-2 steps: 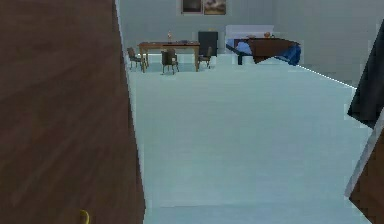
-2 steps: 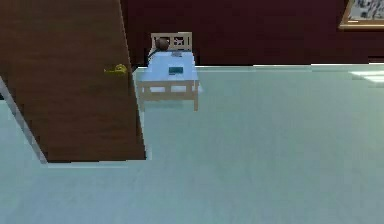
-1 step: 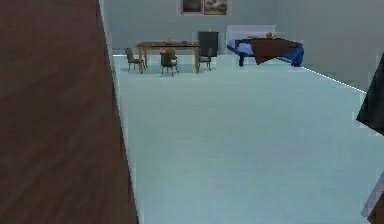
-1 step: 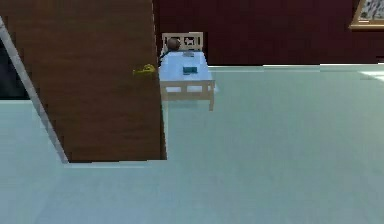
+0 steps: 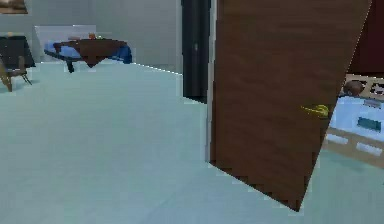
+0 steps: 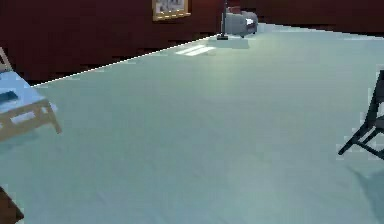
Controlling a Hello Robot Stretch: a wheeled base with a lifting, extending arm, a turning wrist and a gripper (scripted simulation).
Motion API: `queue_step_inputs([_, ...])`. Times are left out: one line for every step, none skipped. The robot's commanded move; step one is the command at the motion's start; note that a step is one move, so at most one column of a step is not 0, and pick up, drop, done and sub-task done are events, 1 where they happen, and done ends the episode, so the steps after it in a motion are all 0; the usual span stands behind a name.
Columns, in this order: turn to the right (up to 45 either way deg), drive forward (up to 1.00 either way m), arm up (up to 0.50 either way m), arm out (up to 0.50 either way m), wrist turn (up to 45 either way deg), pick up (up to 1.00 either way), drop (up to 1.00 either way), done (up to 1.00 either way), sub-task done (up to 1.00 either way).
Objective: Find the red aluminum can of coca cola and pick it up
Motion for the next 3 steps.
queue_step_inputs([39.0,0.00,0.00,0.00,0.0,0.00,0.00,0.00,0.00])
queue_step_inputs([3.0,0.00,0.00,0.00,0.0,0.00,0.00,0.00,0.00])
queue_step_inputs([0.0,0.30,0.00,0.00,0.0,0.00,0.00,0.00,0.00])
